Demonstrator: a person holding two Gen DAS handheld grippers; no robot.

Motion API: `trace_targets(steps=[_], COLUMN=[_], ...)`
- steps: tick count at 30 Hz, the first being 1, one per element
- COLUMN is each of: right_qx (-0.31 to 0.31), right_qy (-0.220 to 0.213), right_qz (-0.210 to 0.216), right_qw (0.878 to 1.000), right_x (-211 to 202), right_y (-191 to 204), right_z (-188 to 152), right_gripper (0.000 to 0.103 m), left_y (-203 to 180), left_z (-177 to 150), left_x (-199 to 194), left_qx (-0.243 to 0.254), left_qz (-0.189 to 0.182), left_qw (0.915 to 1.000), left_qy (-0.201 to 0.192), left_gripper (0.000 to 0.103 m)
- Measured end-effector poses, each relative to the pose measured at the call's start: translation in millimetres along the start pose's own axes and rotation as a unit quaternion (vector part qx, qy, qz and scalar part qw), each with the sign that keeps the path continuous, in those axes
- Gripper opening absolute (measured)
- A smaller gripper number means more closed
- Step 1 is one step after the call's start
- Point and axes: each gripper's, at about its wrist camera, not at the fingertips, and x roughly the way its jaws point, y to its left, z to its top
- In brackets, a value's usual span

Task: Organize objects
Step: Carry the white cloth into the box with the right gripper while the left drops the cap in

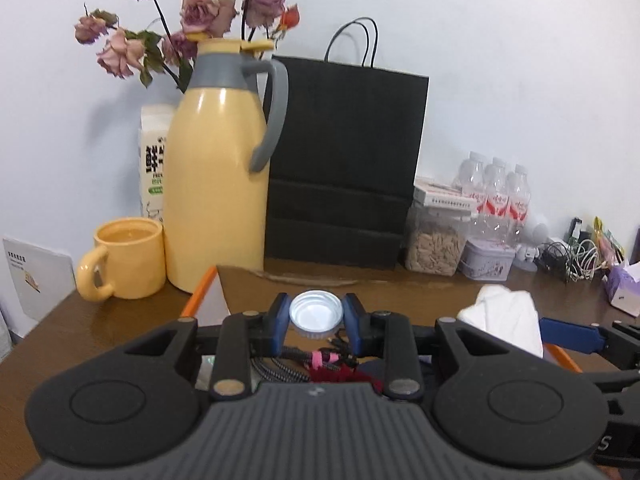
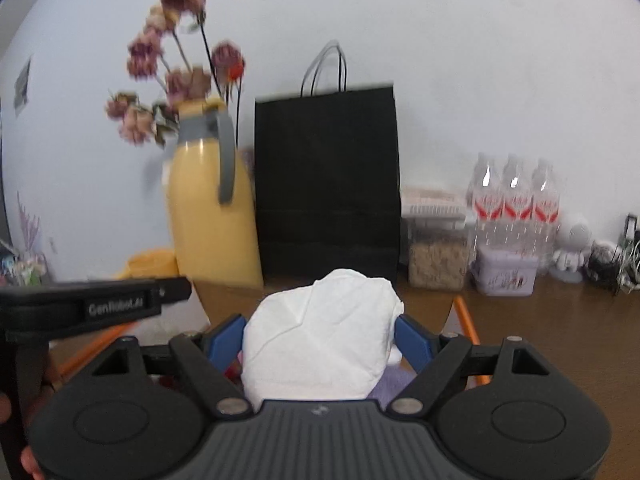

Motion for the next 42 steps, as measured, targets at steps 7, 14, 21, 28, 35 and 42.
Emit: trace_targets(steps=[7, 14, 21, 28, 35, 42], right_qx=[0.004, 0.006, 0.009, 0.008, -0.001, -0.016], right_qy=[0.018, 0.004, -0.006, -0.015, -0.033, -0.035], right_qz=[0.008, 0.004, 0.004, -0.003, -0.003, 0.005], right_qw=[1.0, 1.0, 1.0, 1.0, 0.999, 0.999], right_x=[5.9, -9.5, -17.9, -26.4, -50.9, -80.5], right_y=[-3.2, -2.2, -2.1, -1.6, -0.1, 9.1], right_z=[-9.6, -13.6, -12.0, -13.7, -17.5, -26.8], right_gripper=[0.084, 0.103, 0.103, 0.103, 0.103, 0.103], left_y=[0.6, -2.3, -3.9, 0.2, 3.4, 21.5], left_z=[-6.0, -10.6, -9.6, -11.8, -13.7, -26.1], left_x=[0.3, -33.0, -38.6, -49.8, -80.2, -109.4], left_qx=[0.007, 0.016, 0.015, 0.006, 0.01, 0.02], left_qz=[-0.002, 0.009, 0.007, -0.002, -0.019, -0.022], left_qw=[1.0, 0.9974, 0.997, 0.9971, 0.9964, 0.9977], left_qy=[0.006, -0.069, -0.076, -0.076, -0.081, -0.061], left_gripper=[0.043, 0.103, 0.103, 0.103, 0.103, 0.103])
